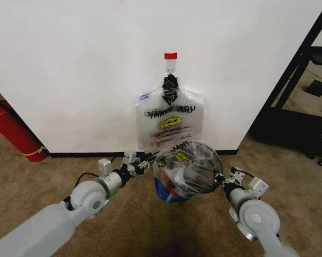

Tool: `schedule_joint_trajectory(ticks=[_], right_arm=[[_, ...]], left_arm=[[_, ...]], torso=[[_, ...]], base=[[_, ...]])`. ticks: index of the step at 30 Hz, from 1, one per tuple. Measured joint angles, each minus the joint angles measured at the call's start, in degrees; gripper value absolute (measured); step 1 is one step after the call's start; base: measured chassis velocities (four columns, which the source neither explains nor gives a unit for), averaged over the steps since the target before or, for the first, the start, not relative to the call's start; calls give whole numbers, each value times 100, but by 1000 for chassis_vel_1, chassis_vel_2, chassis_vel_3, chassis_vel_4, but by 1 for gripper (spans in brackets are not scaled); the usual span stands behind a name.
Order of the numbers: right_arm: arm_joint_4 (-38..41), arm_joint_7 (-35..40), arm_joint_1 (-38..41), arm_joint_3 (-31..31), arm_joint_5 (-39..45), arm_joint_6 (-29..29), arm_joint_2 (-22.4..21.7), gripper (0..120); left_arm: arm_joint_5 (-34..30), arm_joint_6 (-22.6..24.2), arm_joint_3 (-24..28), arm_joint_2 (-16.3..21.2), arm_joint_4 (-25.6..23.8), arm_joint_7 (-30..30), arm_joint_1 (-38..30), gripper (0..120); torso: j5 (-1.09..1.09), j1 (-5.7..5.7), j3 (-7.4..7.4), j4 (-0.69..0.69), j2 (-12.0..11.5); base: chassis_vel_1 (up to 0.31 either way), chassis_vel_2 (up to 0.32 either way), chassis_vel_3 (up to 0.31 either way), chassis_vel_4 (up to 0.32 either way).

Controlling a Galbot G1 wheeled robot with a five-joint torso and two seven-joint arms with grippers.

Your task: Pick up the garbage bag from the wall and place it over the trash bin.

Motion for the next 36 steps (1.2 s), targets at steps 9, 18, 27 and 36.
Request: schedule_joint_trajectory(ticks=[9, 18, 27, 36], right_arm=[[-2, -14, -12, -44, -279, 31, 17, 0], [45, -33, -73, -97, -637, 110, 70, 0], [127, -26, -138, -61, -841, 146, 79, 0], [118, -39, -181, 5, -936, 163, 78, 0]], left_arm=[[33, 24, -231, -25, -592, -878, 18, 88], [-18, 888, 1027, -54, -1379, -2058, -951, 72], [-535, 2014, 3025, -615, -1052, -2930, -2945, 37], [-971, 2369, 4011, -1123, -644, -3372, -4050, 3]], torso=[[0, 0, 0, 0, 0], [1, 0, 0, 1, 0], [2, 0, 0, -1, 0], [2, 0, 0, 2, 0]], base=[[0, 0, 0, 0], [0, 0, 0, 0], [0, 0, 0, 0], [0, 0, 0, 0]])
